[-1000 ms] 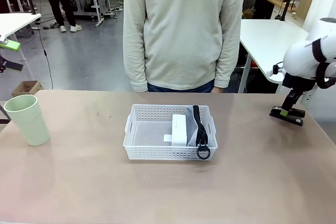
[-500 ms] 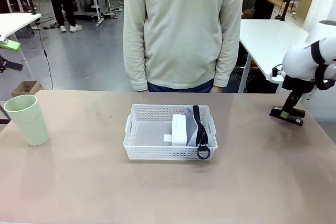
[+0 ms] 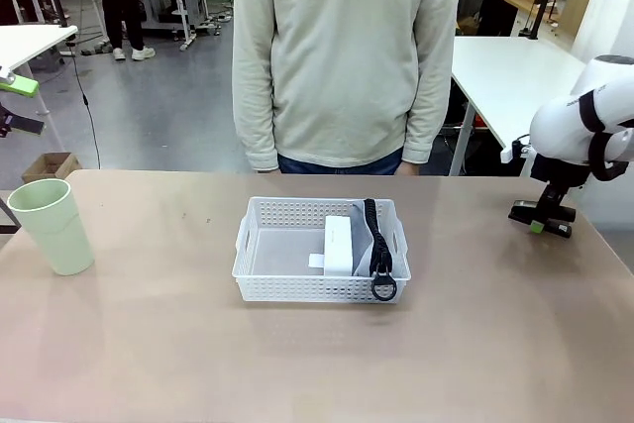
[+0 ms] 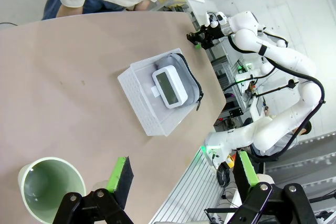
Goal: Efficiently arrange items inside the basket to fit them all.
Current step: Pick up the Stapler and place it inside the Organizing basket.
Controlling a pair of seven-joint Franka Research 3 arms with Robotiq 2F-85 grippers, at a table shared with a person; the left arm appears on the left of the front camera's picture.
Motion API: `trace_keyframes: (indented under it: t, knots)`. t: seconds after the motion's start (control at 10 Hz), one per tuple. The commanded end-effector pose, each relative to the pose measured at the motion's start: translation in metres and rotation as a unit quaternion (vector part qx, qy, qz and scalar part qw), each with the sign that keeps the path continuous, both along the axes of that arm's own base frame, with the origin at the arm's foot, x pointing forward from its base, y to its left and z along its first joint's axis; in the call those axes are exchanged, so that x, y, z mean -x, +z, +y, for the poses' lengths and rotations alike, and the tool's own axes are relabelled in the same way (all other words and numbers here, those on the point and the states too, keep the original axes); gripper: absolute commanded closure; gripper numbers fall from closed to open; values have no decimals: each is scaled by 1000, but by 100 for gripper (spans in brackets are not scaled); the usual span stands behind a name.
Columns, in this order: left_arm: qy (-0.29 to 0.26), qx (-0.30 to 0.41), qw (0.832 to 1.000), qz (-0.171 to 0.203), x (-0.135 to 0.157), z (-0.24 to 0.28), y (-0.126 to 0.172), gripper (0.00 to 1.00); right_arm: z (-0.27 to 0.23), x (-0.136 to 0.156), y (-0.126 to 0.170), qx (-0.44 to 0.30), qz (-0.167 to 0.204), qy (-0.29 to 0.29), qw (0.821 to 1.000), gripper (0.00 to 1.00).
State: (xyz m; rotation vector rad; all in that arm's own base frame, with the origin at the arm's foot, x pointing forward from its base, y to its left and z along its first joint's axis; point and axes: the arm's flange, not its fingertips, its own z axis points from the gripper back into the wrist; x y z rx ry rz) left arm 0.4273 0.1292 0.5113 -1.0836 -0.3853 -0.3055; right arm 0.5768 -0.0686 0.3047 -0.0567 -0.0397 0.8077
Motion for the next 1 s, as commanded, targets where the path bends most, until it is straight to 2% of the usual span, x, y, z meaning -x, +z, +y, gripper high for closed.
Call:
trace_keyframes:
  t: [0.0,0.2,0.3,0.4,0.5,0.7,0.8,0.9]
  knots:
    - [-5,-3,1000,-3,3,1,2,0,-3,-8,-1,-4,-4,27,1000,0]
    - [-5,-3,1000,-3,3,1,2,0,-3,-9,-5,-2,0,25,1000,0]
    - [-5,-3,1000,-3,3,1,2,0,-4,-8,-4,4,-2,26,1000,49]
    - [-5,-3,1000,-3,3,1,2,0,-4,-8,-5,3,1,24,1000,57]
    - [-5,-3,1000,-3,3,1,2,0,-4,-8,-5,-1,3,22,1000,100]
    - [-5,-3,1000,-3,3,1,2,0,-4,-8,-6,-4,9,23,1000,100]
    - [-5,-3,1000,-3,3,1,2,0,-4,-9,-6,-10,13,24,1000,82]
    - [-5,-3,1000,-3,3,1,2,0,-4,-9,-6,-12,17,26,999,92]
